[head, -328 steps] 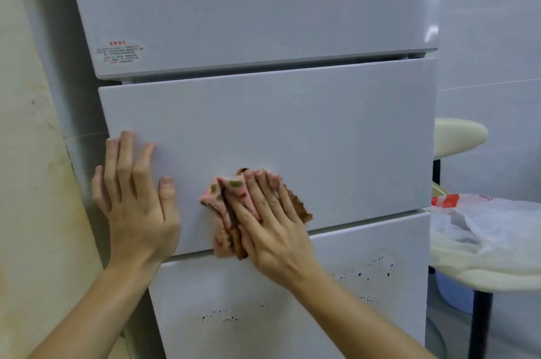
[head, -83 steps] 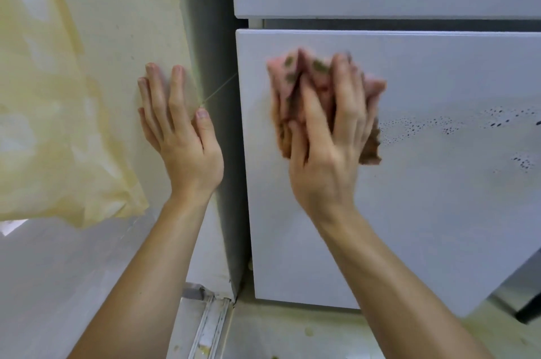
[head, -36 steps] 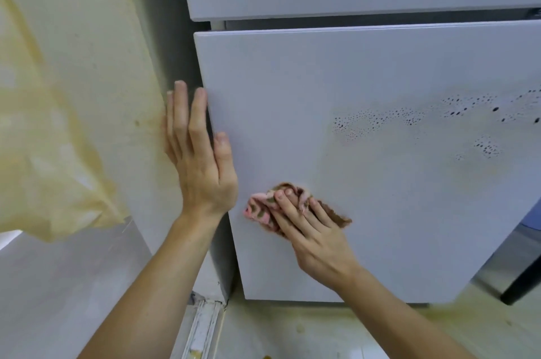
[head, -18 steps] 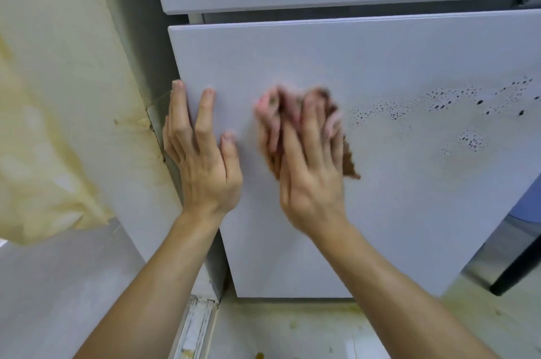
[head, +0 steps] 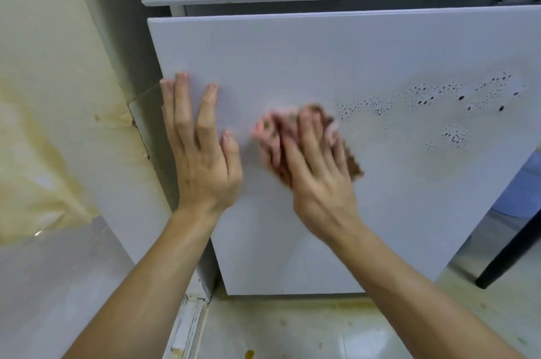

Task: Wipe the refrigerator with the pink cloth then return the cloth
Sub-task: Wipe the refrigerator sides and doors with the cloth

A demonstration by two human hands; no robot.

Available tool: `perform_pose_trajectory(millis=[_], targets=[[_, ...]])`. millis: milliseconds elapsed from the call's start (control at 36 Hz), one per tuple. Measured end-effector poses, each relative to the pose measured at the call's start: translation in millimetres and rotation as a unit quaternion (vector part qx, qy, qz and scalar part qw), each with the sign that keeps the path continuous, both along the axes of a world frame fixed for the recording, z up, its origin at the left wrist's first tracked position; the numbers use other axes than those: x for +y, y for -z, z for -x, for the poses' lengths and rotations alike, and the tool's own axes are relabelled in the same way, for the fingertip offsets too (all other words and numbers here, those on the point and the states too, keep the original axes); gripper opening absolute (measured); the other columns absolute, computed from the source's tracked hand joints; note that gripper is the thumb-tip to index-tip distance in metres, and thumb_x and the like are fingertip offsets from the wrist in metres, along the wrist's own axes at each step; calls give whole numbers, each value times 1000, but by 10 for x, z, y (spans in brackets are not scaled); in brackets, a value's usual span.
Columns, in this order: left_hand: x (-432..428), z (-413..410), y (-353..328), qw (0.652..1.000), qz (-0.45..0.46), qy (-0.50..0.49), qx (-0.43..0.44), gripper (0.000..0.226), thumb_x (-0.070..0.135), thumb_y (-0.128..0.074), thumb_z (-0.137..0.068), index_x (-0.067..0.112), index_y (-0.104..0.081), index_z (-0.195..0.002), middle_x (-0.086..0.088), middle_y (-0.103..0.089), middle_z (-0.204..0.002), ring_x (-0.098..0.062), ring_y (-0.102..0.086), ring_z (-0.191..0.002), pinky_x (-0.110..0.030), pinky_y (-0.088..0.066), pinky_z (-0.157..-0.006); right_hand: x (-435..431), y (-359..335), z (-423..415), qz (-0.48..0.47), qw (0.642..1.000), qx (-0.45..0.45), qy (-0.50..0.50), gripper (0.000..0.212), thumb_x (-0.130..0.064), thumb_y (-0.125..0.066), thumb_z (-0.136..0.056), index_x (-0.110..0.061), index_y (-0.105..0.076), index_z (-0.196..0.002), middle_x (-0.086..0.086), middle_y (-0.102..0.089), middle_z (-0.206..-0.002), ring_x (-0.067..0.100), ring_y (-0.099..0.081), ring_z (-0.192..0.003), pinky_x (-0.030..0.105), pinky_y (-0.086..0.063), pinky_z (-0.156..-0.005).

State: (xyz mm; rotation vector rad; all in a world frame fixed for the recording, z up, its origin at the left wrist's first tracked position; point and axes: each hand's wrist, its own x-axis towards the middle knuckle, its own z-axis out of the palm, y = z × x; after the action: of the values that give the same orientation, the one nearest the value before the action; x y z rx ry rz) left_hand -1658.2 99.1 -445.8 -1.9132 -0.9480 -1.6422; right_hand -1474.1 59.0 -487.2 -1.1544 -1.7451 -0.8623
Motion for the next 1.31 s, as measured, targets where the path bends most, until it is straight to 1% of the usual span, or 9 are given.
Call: perform_pose_trajectory(millis=[111, 250, 472, 556, 694, 917, 1028, 1139, 1306], targets=[[-66, -110, -27, 999, 12, 17, 24, 60, -9, -56, -91, -8, -42, -150, -29, -17, -162, -58, -14, -152, -62, -11, -128, 55, -821, 119, -49, 989, 140, -28, 69, 10, -53, -91, 2, -38, -157, 32, -25, -166, 42, -17, -157, 46, -1, -130], [-93, -134, -49, 1000, 18, 3, 19, 61, -9, -57, -90, -6, -44, -150, -29, -21, -163, -54, -16, -154, -60, -10, -129, 131, -872, 138, -100, 979, 176, -29, 53, 5, -43, -100, 3, -45, -153, 34, -34, -161, 45, -29, -153, 51, -11, -130], [-134, -218, 22, 999, 32, 1, 24, 66, -9, -61, -87, -3, -43, -151, -29, -24, -164, -50, -14, -156, -56, -7, -130, 38, 554, -312, -12, 1000, -14, -7, 48, -25, -33, -114, -20, -32, -161, 6, -6, -177, 24, -8, -163, 43, -5, -132], [-167, -310, 46, 999, 29, 5, 31, 64, -7, -59, -89, -3, -43, -151, -30, -27, -164, -49, -15, -156, -56, -9, -130, -68, 828, -467, 6, 998, -51, 20, 48, -22, -40, -110, -16, -37, -158, 3, 1, -177, 23, -3, -163, 44, -4, -132], [-195, -470, 34, 999, 28, 10, 36, 69, -2, -60, -87, 2, -40, -153, -25, -26, -166, -39, -11, -159, -51, -7, -130, -124, 790, -510, 35, 995, -85, 49, 86, 0, -49, -88, -17, -17, -166, 5, 5, -177, 23, -2, -163, 44, 0, -132], [-197, -597, 8, 999, 25, 1, 31, 68, -5, -62, -88, 0, -40, -153, -26, -26, -166, -44, -16, -157, -55, -10, -130, -27, -389, -318, -28, 986, 161, 27, 61, -3, -41, -100, -2, -33, -160, 19, -15, -169, 21, 1, -161, 44, 2, -131], [-177, -619, 35, 999, 26, -9, 32, 66, -4, -60, -89, -1, -42, -153, -26, -26, -166, -44, -15, -157, -55, -9, -130, -6, -526, -256, -39, 977, 211, 10, 56, -8, -36, -104, -1, -36, -159, 26, -20, -169, 31, -7, -161, 49, -2, -131], [-148, -600, 41, 999, 20, -16, 38, 64, 0, -58, -92, 0, -40, -153, -26, -26, -166, -46, -16, -157, -53, -8, -130, 38, -118, -318, -59, 984, 170, 4, 54, -10, -38, -107, -6, -34, -160, 11, -13, -169, 20, -1, -162, 48, -5, -131], [-115, -652, 49, 999, 15, -22, 26, 63, -1, -56, -91, -1, -41, -152, -28, -27, -165, -47, -17, -156, -56, -8, -129, -134, 1160, -715, 61, 998, -14, 29, 63, -19, -39, -107, -21, -18, -166, 3, 4, -177, 28, -13, -162, 44, -2, -132]])
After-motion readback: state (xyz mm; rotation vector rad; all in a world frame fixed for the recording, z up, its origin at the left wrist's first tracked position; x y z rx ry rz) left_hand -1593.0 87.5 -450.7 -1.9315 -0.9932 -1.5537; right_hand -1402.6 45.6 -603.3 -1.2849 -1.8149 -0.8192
